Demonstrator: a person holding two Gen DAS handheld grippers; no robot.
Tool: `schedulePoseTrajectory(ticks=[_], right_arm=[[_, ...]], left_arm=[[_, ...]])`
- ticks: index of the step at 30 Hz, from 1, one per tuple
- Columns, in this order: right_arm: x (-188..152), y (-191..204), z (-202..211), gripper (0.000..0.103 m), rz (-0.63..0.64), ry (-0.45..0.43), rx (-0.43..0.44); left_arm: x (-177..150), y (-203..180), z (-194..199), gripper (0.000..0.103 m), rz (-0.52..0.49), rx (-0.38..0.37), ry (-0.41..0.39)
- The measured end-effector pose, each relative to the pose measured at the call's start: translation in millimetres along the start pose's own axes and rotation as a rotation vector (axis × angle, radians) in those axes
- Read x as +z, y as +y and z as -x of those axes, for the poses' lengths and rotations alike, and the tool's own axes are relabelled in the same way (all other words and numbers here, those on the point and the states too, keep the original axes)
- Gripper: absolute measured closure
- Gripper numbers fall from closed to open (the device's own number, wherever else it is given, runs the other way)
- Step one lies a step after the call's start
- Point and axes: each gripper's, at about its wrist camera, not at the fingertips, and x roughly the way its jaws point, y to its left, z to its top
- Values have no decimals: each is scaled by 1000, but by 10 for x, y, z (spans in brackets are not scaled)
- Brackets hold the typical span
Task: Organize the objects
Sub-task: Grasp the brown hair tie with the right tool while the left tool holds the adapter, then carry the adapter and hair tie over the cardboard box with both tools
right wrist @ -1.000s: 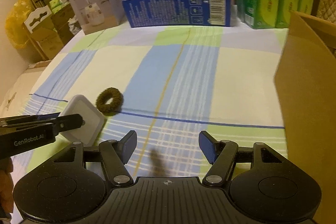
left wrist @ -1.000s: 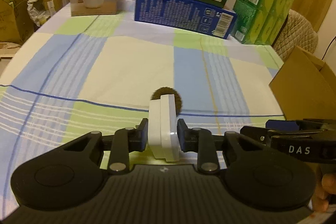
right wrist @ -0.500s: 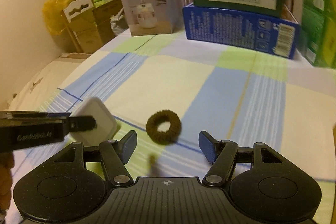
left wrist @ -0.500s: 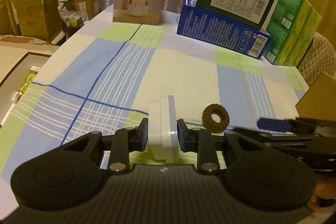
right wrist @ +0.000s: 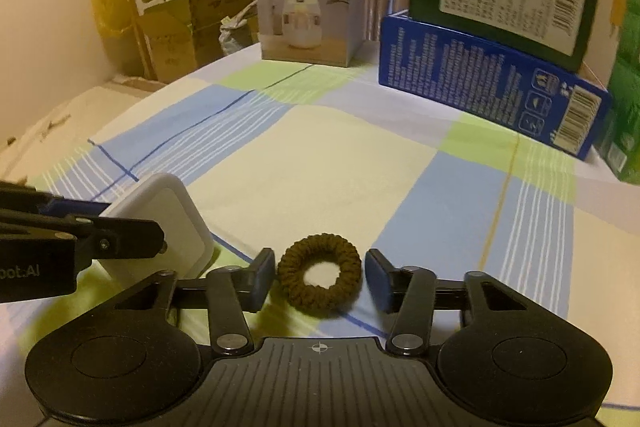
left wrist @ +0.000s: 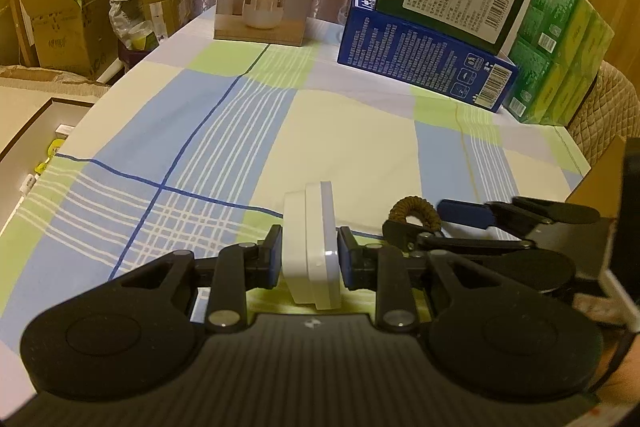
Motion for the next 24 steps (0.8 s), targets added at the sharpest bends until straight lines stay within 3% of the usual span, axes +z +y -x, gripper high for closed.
schedulePoseTrajectory(ticks=[3,7,24], right_arm=[[-27,47,-18,65,44,-2,-10],[-26,24,21,86,18,6,-20],[47,-207,611,88,-209,34,-34]], left_arm=[[5,-17,-6,80,-8,3,-1],[7,-34,-10,79,-14,6,-2],[-19,-41,-13,79,-21,12,-4]])
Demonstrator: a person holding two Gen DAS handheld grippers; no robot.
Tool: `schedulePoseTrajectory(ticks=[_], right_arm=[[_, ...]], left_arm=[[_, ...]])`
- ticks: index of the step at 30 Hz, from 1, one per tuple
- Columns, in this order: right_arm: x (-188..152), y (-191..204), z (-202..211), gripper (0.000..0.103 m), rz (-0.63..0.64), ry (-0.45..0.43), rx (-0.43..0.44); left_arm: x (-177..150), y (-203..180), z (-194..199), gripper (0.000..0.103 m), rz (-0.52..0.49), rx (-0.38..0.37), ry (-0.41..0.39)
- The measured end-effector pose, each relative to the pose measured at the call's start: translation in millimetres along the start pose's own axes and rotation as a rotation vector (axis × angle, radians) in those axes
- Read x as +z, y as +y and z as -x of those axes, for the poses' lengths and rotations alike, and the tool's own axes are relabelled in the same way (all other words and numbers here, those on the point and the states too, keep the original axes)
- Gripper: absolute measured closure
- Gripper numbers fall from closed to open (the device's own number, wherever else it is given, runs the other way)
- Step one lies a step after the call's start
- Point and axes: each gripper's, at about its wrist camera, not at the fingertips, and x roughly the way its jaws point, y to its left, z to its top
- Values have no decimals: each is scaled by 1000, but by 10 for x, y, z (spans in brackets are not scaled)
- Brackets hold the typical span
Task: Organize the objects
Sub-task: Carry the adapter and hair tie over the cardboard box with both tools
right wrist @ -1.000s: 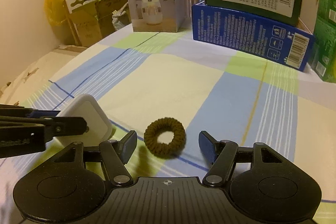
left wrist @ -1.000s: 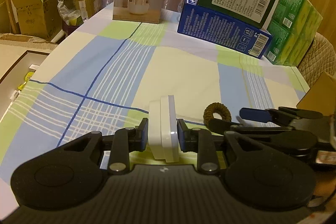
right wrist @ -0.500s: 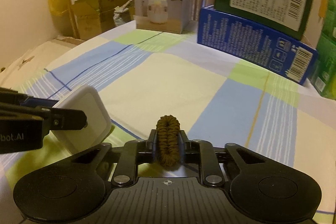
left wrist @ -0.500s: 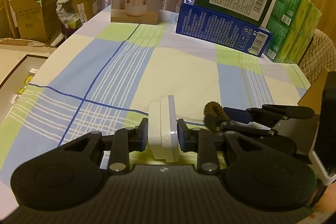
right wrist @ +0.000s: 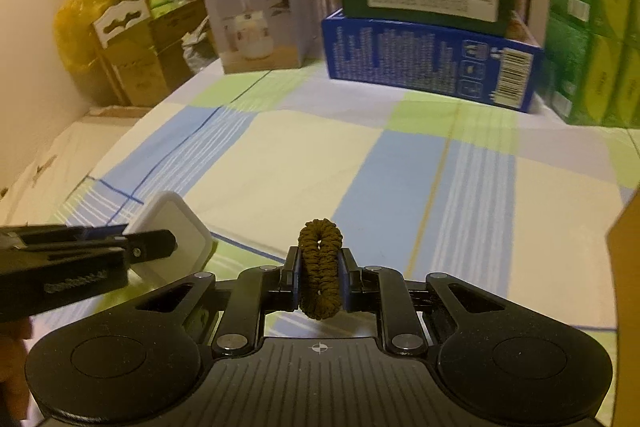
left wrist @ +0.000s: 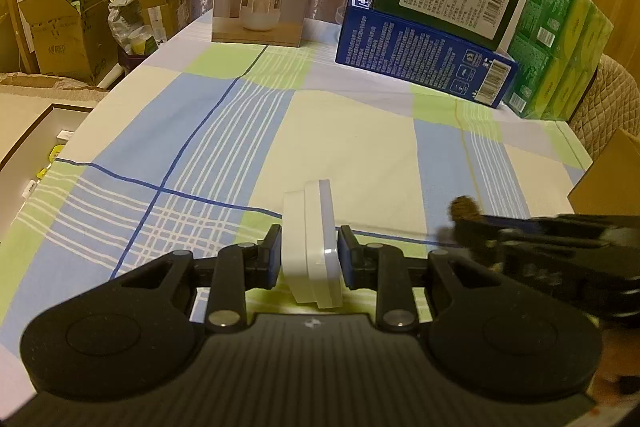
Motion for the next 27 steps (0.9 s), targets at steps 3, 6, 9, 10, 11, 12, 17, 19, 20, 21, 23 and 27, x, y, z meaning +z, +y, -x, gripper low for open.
schedulePoseTrajectory(ticks=[3,6,9,10,11,12,17,19,20,21,23,27], right_arm=[[5,-43,80,88,-33,2,-3],[-22,-50,109,88,-39,11,-4],[-50,-74,170,88,-43,10,-15],[-53,-88,205,88,-52,8,-19],[-60,-105,240,88,-59,4,-24],[-74,-119,271,88,-65,1,-30],[-128,-164,476,88,-113,-16,-54],[-165,-167,563,88,-132,-22,-58],[-193,-163,621,88,-141,-26,-60],[-225,-156,682,88,-147,-30,-62],[-313,-131,826,88,-154,-42,-72],[-468,-102,1062,88,-172,-49,-89]], left_arm=[[2,-14,-8,78,-4,10,11],[-9,-20,-15,78,-4,10,19],[-11,-18,-6,77,8,5,30],[-11,-15,2,77,14,1,34],[-12,-15,12,77,18,-3,38],[-10,-18,27,77,24,-8,41],[-20,-76,141,78,26,-57,42],[-44,-127,197,78,13,-69,50],[-62,-153,223,78,8,-74,56],[-83,-176,249,78,3,-77,61],[-120,-225,313,78,-6,-83,70],[-145,-318,555,78,-5,-91,52]])
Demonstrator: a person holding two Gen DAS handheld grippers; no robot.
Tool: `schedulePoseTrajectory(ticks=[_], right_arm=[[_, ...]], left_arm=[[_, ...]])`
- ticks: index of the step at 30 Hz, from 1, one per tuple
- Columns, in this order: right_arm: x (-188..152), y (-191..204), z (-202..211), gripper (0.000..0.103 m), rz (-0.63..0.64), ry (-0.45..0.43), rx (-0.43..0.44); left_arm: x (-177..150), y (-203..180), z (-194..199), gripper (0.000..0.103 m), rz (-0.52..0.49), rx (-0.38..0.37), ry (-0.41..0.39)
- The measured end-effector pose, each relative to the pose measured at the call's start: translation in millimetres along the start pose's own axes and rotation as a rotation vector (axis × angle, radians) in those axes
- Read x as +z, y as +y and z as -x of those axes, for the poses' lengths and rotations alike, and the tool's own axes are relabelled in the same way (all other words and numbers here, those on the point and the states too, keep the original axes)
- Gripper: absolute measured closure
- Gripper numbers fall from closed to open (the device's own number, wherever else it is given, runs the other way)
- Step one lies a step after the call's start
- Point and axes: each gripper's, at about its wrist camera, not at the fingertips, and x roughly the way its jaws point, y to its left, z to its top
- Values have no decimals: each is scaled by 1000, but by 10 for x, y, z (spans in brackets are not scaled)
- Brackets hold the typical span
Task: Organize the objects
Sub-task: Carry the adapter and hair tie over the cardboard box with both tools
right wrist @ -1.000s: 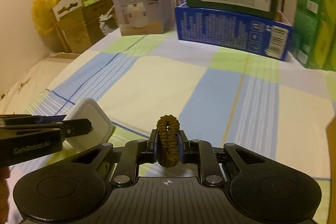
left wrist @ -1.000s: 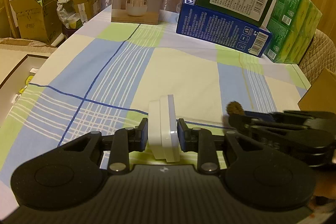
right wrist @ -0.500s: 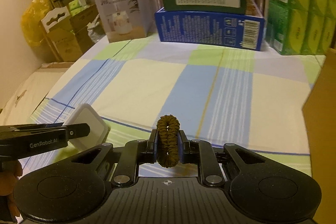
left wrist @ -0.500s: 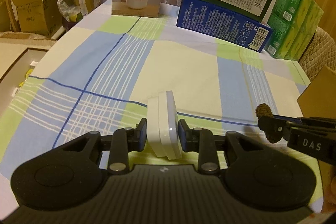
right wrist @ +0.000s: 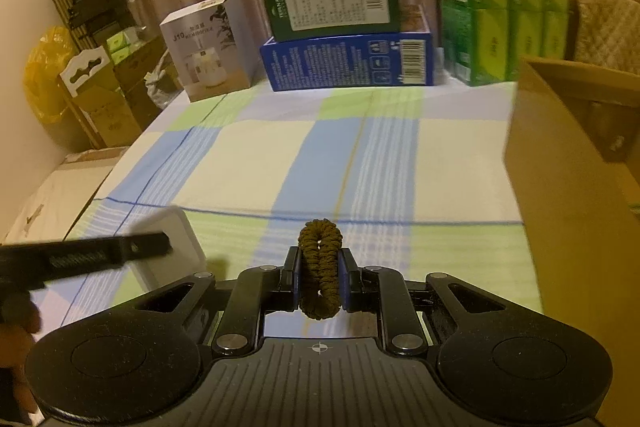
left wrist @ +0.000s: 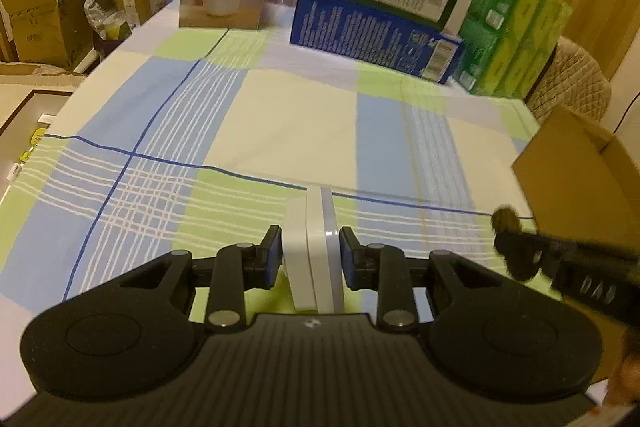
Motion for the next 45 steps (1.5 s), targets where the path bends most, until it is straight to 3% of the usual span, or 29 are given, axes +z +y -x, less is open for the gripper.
schedulePoseTrajectory(ticks=[21,29,45], right_arm=[[-235,-39,1635,88,-49,-100,-12],[-388,-182,1930,88,-44,-89,-52],[-625,-555,2321,88,-25,-60,-158]], left_arm=[[-340,-774,1579,78,5,-61,-88],[-512,-1066,1793,78,-16,-106,-86],[-716,-1512,1852,78,-70,-174,-54]])
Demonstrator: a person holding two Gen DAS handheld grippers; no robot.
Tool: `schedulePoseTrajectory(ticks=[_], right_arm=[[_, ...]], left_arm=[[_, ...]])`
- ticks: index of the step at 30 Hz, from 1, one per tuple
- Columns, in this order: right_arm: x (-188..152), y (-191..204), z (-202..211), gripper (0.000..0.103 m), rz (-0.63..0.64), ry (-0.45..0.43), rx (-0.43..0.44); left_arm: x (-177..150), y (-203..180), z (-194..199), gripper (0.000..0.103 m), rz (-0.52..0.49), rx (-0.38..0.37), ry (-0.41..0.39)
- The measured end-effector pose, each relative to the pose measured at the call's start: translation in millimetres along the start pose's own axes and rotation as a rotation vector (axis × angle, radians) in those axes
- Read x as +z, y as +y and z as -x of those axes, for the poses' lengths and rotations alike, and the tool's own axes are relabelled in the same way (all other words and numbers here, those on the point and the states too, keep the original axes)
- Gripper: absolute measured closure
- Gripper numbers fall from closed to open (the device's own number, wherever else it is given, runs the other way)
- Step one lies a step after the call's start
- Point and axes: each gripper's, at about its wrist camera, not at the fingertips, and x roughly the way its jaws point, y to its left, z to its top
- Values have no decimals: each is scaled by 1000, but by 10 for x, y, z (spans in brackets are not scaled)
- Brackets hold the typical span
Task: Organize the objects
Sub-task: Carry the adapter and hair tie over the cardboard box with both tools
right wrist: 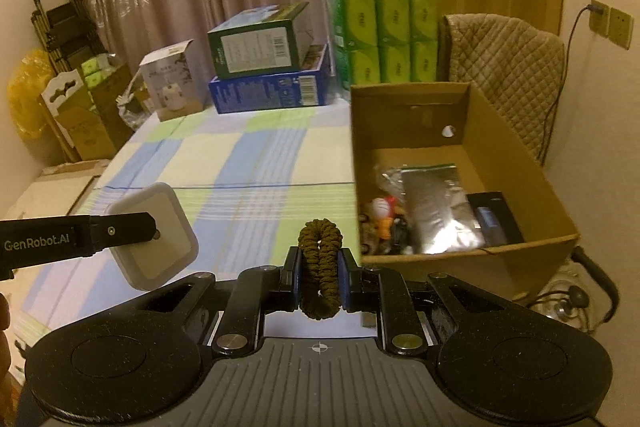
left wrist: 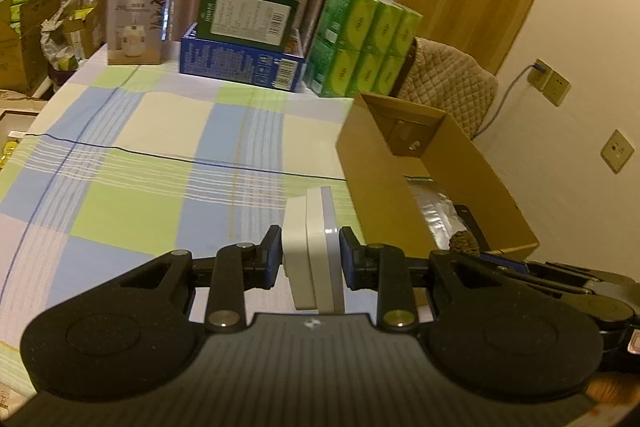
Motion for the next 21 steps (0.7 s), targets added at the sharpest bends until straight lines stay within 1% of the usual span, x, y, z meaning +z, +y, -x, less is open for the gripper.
schedulePoseTrajectory(ticks=[3,6,12,21], right_arm=[[-20,-57,35,88,0,1,-10],[-41,-216,96,88,-16,1,-35],[-52,-427,156,88,-46,-8,-54],[27,-840,297,88,-92,-32,-88]], left_arm=[[-33,-140,-35,78,-20,-21,13],[-65,-287,-80,78,-34,-47,30],[-96,-580,-167,78,-58,-93,50],[-76,-1046,-288,78,-130,-135,68]])
